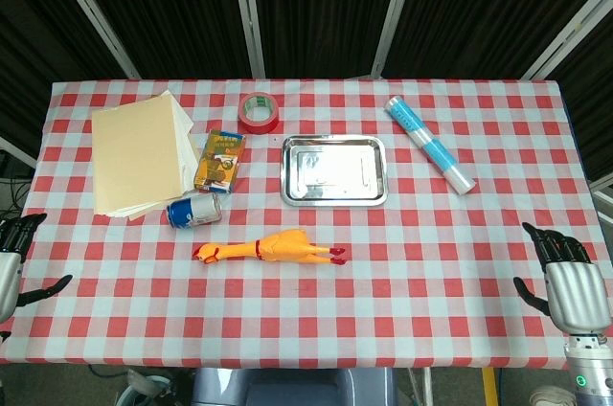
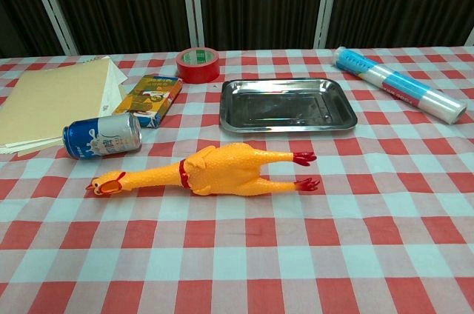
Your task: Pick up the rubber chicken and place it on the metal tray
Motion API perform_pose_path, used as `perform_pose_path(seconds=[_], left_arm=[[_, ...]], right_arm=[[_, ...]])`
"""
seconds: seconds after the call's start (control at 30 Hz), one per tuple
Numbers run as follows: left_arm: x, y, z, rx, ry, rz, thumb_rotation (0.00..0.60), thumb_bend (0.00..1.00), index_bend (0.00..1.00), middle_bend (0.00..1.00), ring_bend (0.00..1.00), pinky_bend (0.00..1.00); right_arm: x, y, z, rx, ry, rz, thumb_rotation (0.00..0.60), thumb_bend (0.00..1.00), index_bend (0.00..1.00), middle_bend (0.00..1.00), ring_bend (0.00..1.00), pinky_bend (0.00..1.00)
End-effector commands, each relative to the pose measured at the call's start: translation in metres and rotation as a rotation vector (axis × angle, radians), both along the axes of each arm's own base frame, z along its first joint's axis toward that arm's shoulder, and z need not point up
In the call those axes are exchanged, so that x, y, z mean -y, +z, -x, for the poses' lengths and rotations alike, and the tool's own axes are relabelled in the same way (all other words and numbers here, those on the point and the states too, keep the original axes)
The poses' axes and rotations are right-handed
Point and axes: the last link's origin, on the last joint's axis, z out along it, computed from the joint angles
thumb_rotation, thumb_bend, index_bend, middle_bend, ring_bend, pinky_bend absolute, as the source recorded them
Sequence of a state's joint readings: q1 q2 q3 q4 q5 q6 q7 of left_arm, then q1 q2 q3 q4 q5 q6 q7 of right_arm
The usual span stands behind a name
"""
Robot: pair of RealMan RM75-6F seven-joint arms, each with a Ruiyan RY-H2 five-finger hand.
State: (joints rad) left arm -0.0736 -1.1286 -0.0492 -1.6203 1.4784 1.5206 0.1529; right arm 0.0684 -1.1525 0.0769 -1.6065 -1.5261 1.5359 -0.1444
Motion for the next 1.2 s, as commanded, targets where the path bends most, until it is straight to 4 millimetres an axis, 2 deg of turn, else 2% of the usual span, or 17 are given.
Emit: perform_pose_path(seconds=[0.03,0.2,0.87,1.0,1.2], left_arm=[[0.001,-0.002,0.0,0.0,0.012,0.014,0.6,0.0,0.11,0.15,0.12,0.09],[0.001,-0.003,-0.001,0.008,0.02,0.028,0.6,0.0,0.11,0.15,0.12,0.08],[0.002,-0.007,-0.003,0.022,0.022,0.048,0.6,0.0,0.13,0.17,0.12,0.08],[-0.008,-0.016,-0.01,0.057,0.0,0.083,0.6,0.02,0.17,0.21,0.13,0.08],[-0.035,-0.037,-0.026,0.104,-0.047,0.156,0.6,0.04,0.19,0.22,0.13,0.08]], right_arm=[[0.001,0.0,0.0,-0.001,0.0,-0.002,0.6,0.27,0.13,0.24,0.17,0.22],[0.001,0.0,0.0,-0.001,0.001,-0.004,0.6,0.27,0.13,0.24,0.13,0.19],[-0.006,0.001,0.004,0.012,-0.001,-0.001,0.6,0.27,0.12,0.24,0.13,0.19],[-0.004,0.0,0.004,0.018,-0.002,-0.008,0.6,0.27,0.12,0.24,0.13,0.19],[-0.001,-0.002,0.003,0.018,0.007,-0.022,0.6,0.27,0.12,0.24,0.13,0.19]])
